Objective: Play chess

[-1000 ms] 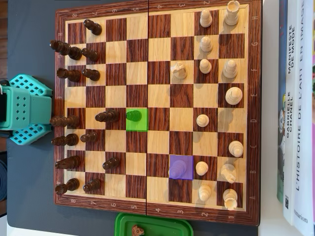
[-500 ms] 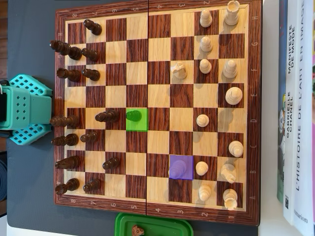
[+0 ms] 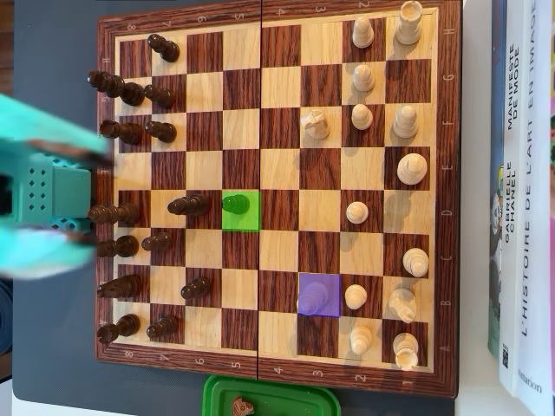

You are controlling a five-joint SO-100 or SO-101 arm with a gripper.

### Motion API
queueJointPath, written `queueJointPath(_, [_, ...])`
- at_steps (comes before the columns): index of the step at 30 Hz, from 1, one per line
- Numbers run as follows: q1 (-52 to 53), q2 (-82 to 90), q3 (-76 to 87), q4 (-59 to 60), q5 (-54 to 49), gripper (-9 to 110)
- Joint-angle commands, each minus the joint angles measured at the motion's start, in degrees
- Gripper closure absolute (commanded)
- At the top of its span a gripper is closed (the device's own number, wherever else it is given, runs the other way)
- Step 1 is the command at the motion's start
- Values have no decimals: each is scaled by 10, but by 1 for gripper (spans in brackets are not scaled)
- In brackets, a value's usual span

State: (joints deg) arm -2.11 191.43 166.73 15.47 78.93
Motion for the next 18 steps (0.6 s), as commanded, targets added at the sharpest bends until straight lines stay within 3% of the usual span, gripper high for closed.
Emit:
queueJointPath(1, [-8, 1, -7, 42, -1, 83])
queueJointPath(10, [-11, -132, -200, 440, -1, 83])
queueJointPath(18, [-13, -359, -341, 577, -1, 83])
